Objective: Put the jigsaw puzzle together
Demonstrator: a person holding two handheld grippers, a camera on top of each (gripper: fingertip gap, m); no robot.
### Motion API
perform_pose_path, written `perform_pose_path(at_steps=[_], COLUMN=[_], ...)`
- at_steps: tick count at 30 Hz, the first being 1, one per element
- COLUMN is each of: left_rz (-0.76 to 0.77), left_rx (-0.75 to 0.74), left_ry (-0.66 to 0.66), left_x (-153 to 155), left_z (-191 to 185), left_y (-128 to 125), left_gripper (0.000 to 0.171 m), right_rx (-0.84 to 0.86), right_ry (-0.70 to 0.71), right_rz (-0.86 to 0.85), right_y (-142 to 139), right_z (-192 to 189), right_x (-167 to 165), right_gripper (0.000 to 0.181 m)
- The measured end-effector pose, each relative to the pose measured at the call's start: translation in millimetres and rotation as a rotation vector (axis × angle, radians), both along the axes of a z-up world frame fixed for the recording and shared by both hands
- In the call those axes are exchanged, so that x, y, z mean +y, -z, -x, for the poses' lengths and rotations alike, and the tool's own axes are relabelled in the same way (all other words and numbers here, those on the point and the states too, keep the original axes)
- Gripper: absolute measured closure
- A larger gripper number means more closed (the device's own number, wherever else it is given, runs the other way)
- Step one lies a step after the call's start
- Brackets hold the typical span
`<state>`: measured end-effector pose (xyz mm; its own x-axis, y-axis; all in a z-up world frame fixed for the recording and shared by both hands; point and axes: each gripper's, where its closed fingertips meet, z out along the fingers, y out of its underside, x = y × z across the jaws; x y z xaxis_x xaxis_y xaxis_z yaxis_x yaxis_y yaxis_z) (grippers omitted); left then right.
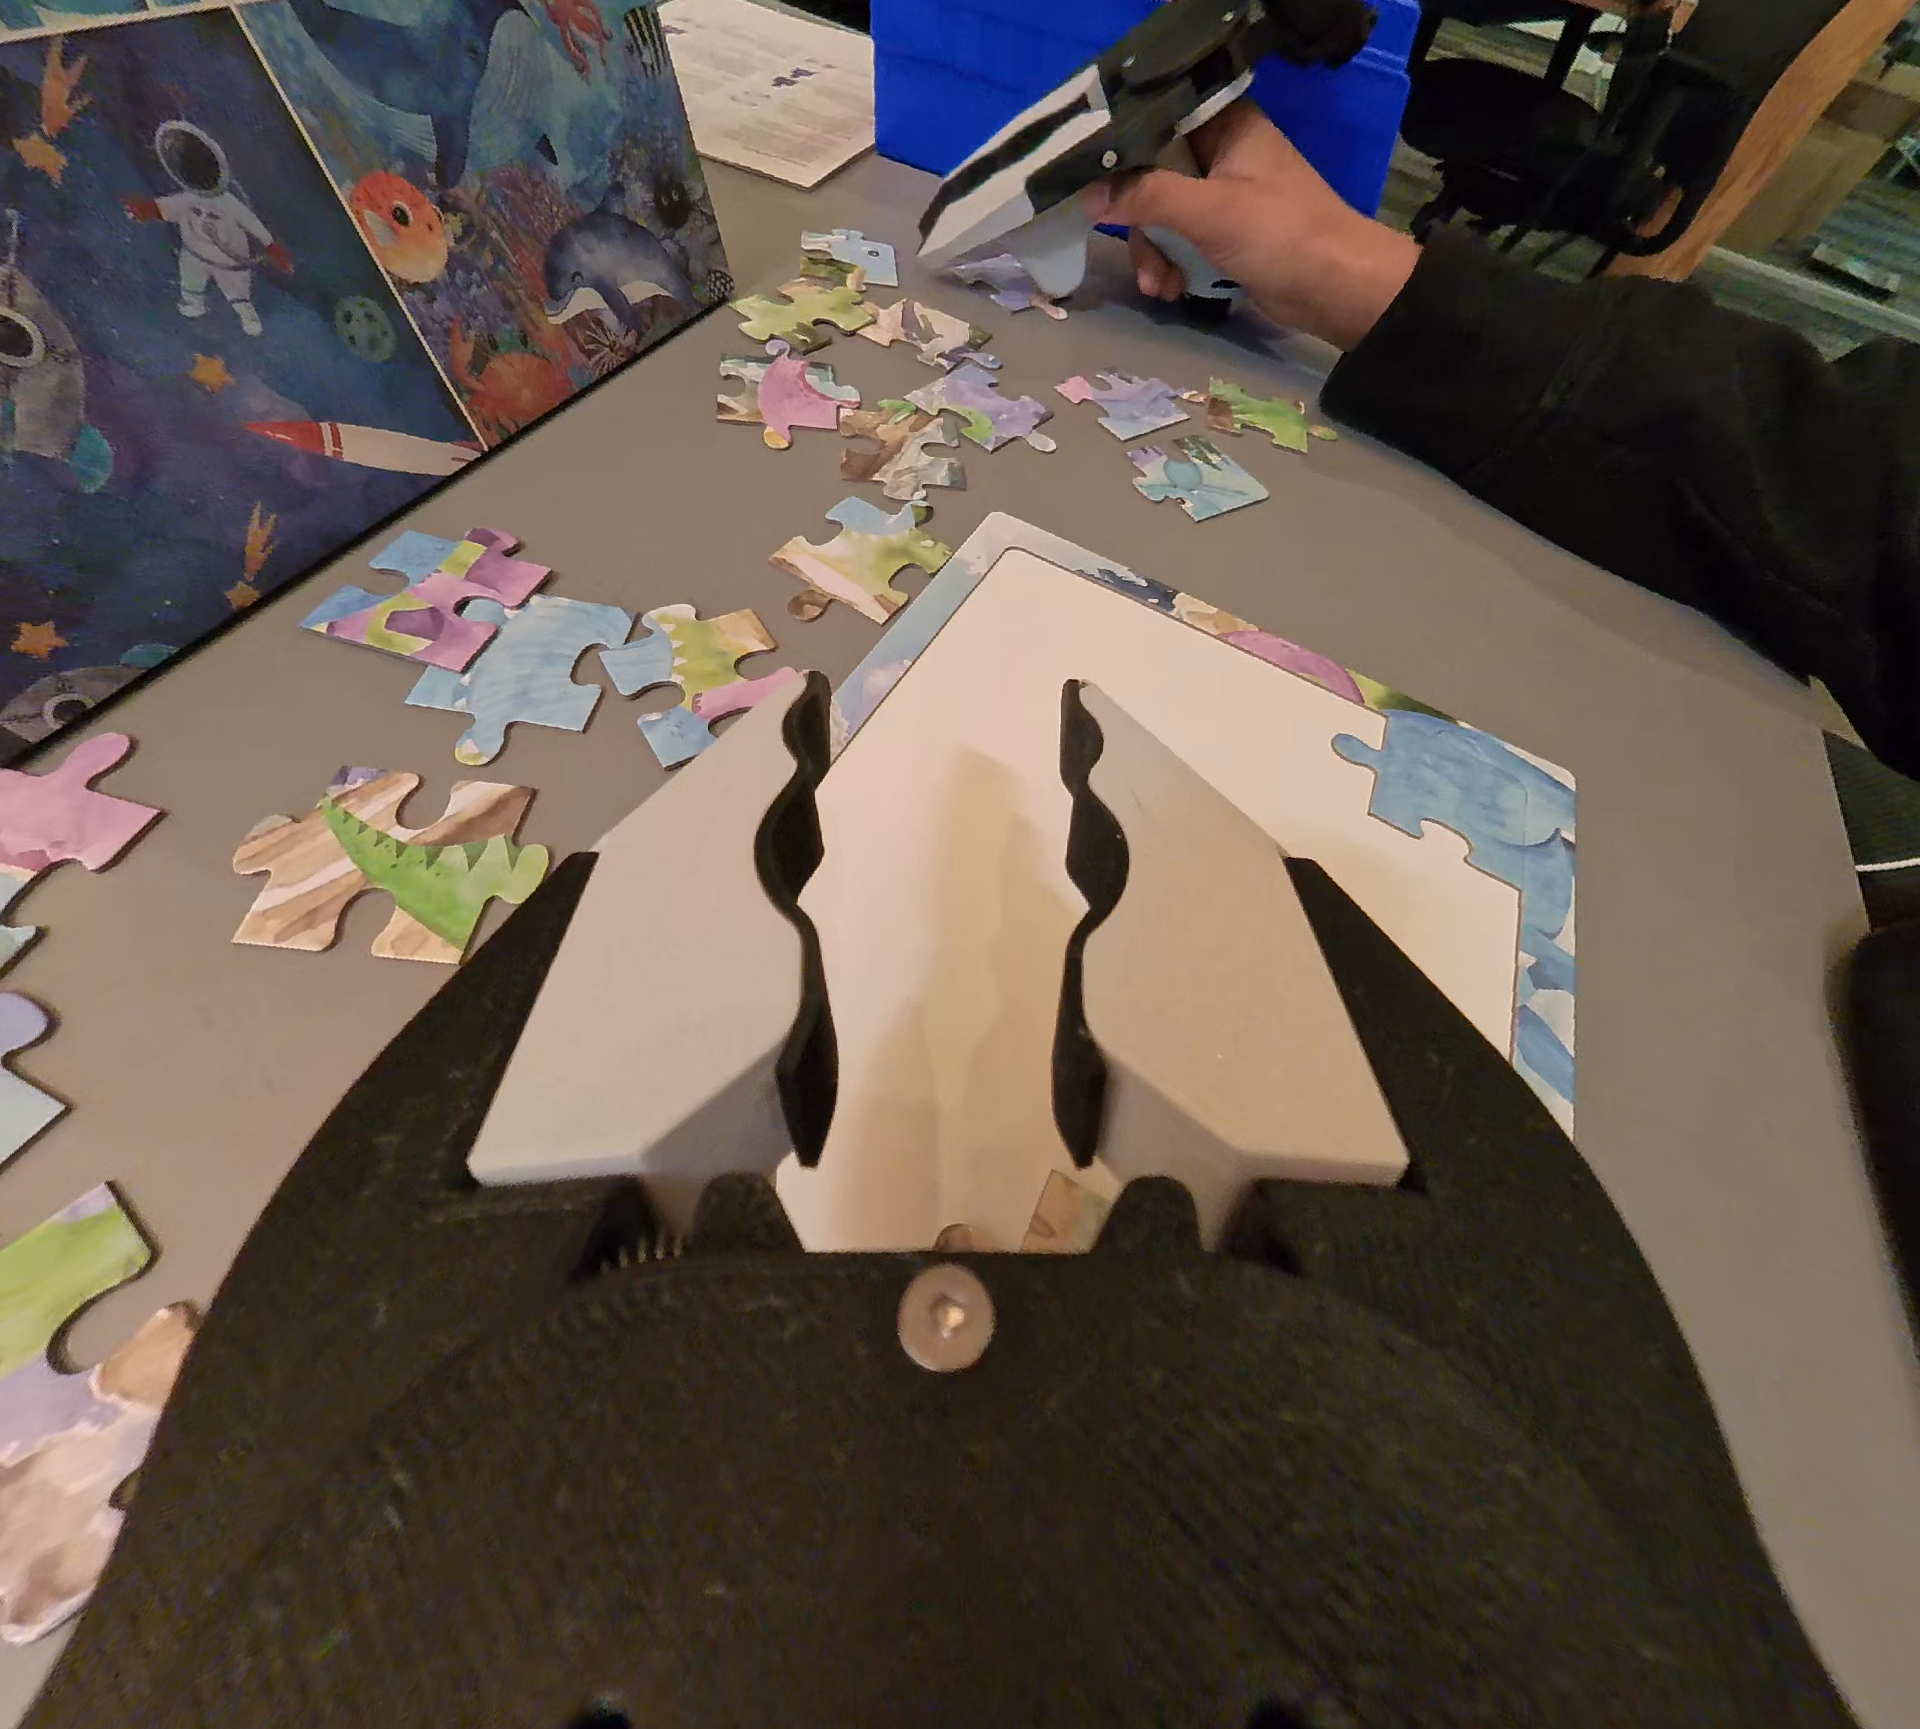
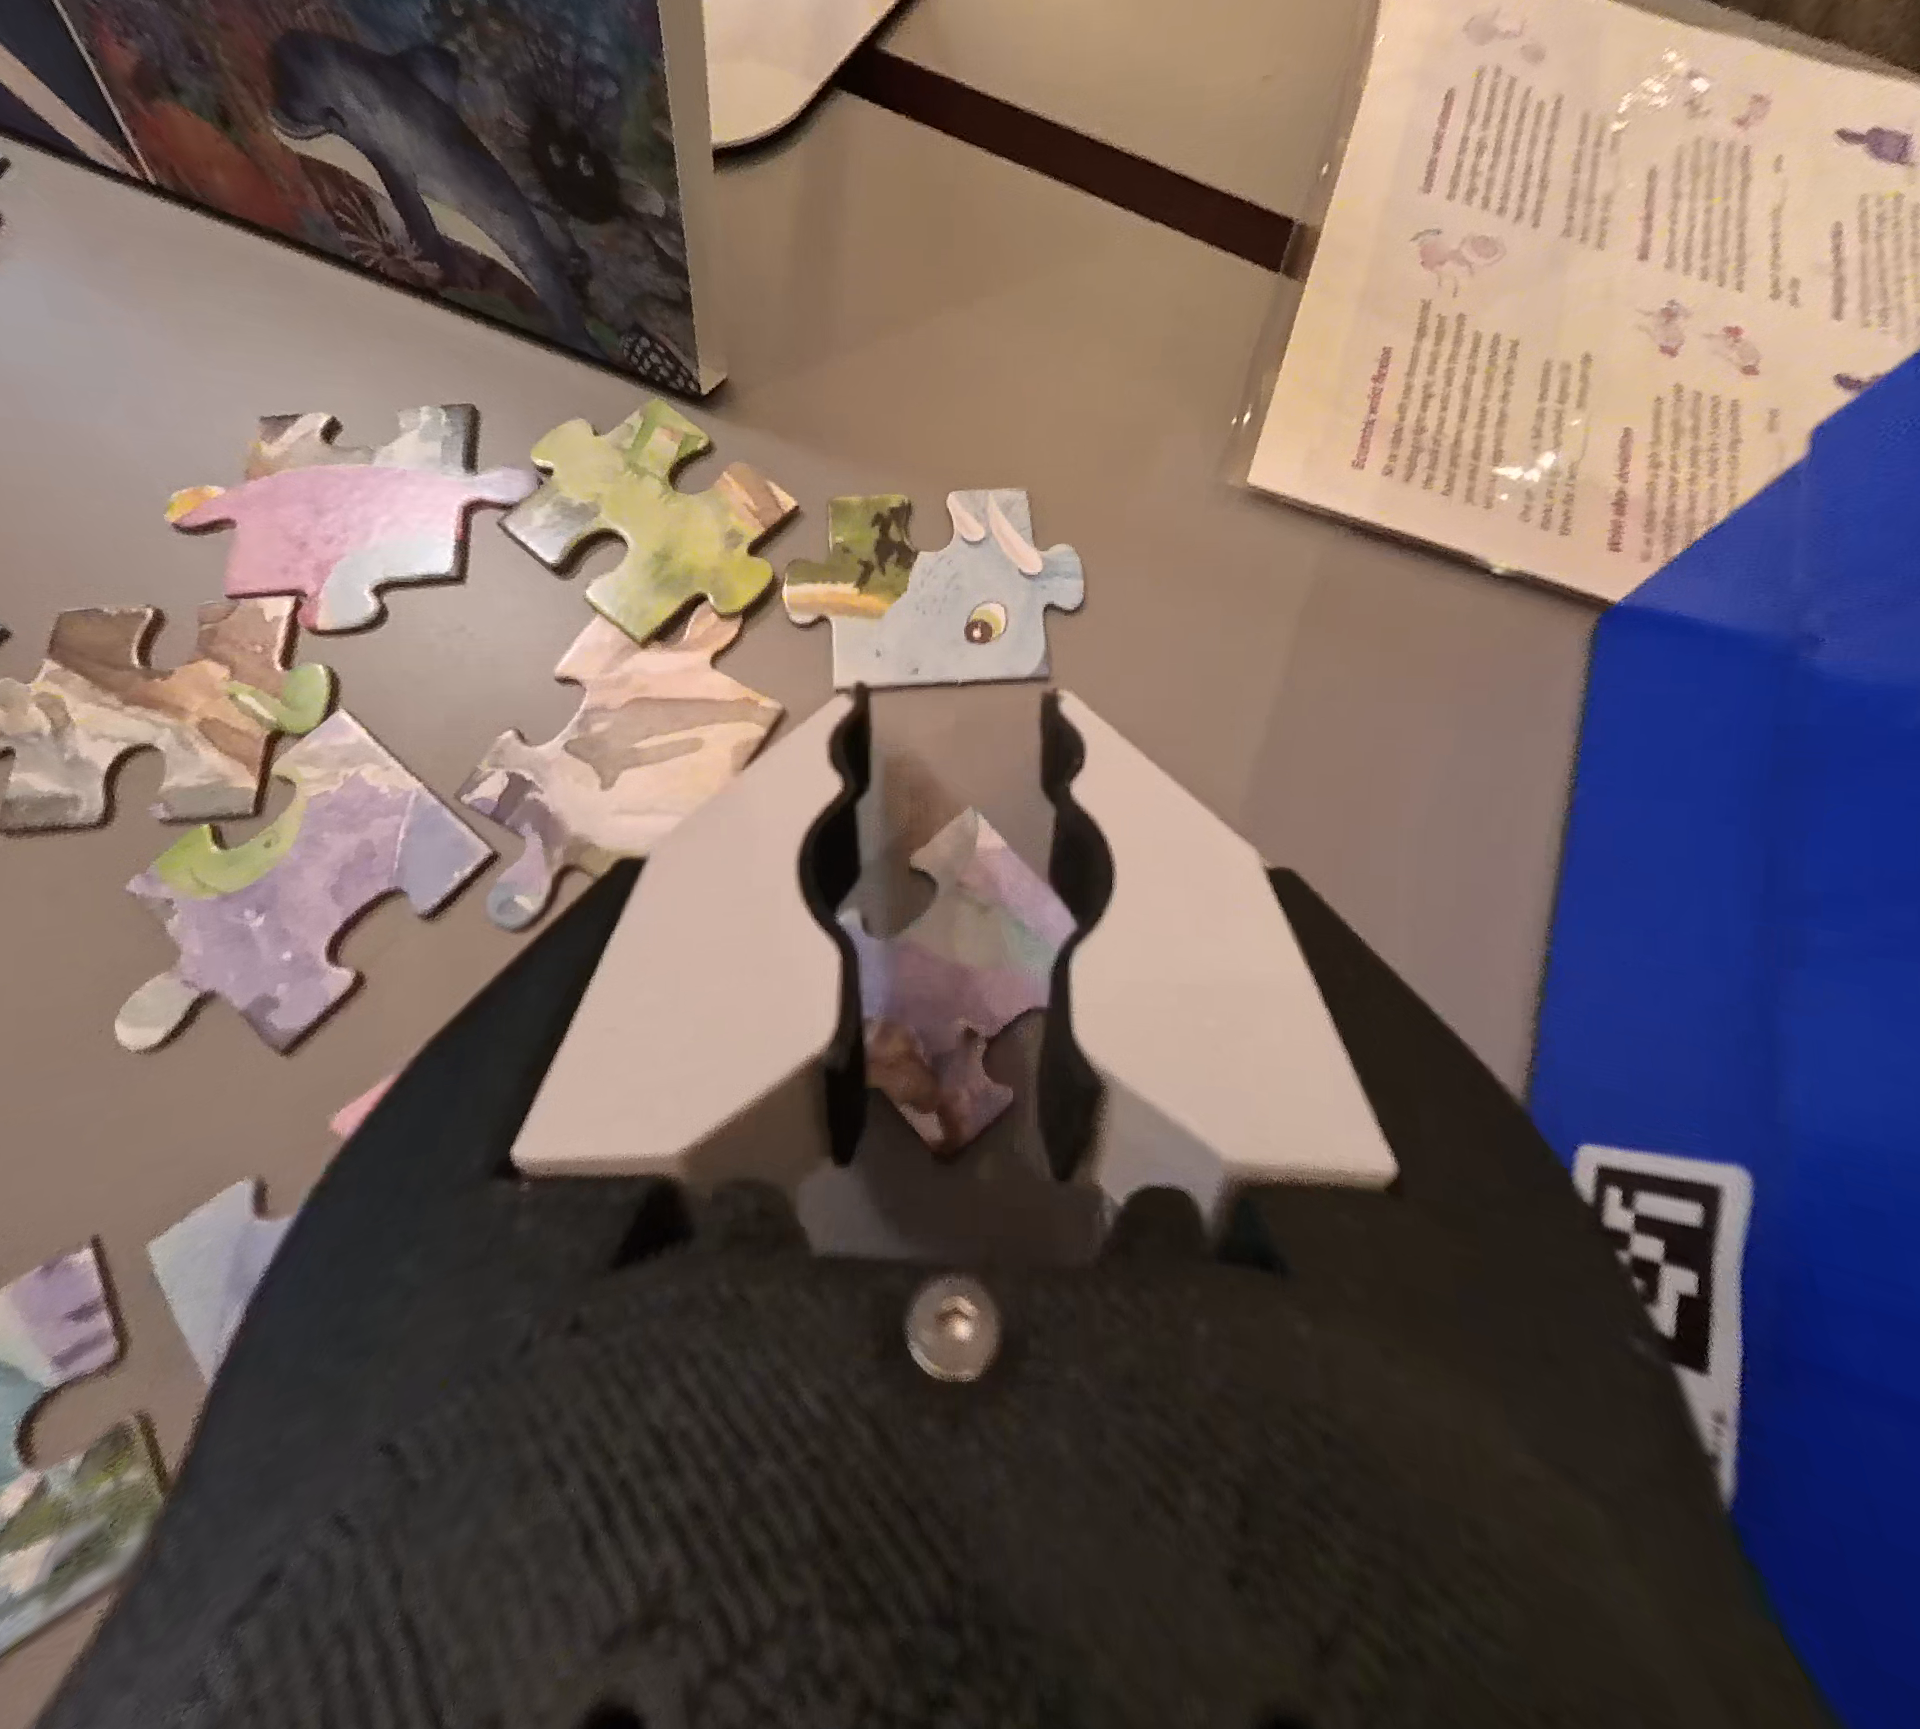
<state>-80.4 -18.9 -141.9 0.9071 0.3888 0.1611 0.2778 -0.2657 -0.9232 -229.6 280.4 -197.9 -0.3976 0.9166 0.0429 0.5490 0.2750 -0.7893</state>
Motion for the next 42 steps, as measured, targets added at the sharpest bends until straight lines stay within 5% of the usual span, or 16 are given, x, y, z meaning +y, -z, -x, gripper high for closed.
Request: perform_pose_path(at_steps=[9,12,18,20,29,42], left_rz=[0.013,0.009,0.011,0.009,0.012,0.009], left_rx=[-0.007,-0.014,-0.012,-0.01,-0.014,-0.003], left_ry=[0.007,0.009,0.005,0.003,0.004,0.003], left_x=[2,2,2,1,2,1], left_z=[-1,-1,0,0,0,-1], left_y=[4,5,5,4,6,3], left_gripper=[0.129,0.129,0.129,0.129,0.129,0.129], right_rx=[-0.078,-0.075,-0.065,-0.009,0.026,0.029], right_ry=[-0.017,-0.015,-0.017,-0.031,0.041,0.059], right_rz=[0.009,0.015,0.015,0.036,0.039,0.02], right_y=[11,11,9,-1,-6,-5], right_z=[13,13,11,10,16,17], right_x=[-11,-11,-10,-11,5,8], right_gripper=[0.117,0.138,0.139,0.181,0.128,0.123])
